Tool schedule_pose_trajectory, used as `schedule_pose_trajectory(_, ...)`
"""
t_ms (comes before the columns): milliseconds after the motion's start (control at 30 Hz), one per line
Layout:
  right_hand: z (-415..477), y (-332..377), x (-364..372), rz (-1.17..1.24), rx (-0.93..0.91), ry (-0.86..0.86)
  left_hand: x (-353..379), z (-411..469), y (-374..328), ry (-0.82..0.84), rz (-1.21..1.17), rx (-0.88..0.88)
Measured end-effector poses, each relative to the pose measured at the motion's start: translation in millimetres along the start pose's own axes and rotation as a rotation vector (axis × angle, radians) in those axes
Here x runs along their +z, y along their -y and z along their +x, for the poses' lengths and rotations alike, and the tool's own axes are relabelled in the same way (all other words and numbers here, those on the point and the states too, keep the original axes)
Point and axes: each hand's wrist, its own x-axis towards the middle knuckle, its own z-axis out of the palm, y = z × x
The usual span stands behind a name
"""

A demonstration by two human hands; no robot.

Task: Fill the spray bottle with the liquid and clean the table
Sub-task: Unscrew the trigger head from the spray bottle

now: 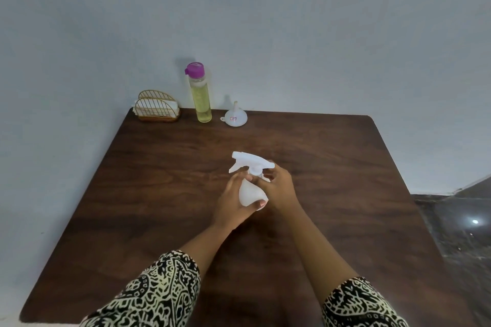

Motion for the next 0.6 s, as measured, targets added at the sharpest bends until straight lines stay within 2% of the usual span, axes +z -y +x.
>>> schedule_pose_trajectory(300,17.3,-2.4,-17.2,0.025,0.007,0.222,3.0,1.1,3.6,-0.006,-0.003,-0.047)
schedule_pose_trajectory(400,23.3,1.9,-24.8,0.056,-0.022,0.354,4.1,1.7,6.3,-0.009,-0.035,-0.022)
schedule_pose_trajectory(600,45.4,21.6,-45.7,-0.032,0.088,0.681,4.0,0.5,5.6,0.014,-0.043,-0.033)
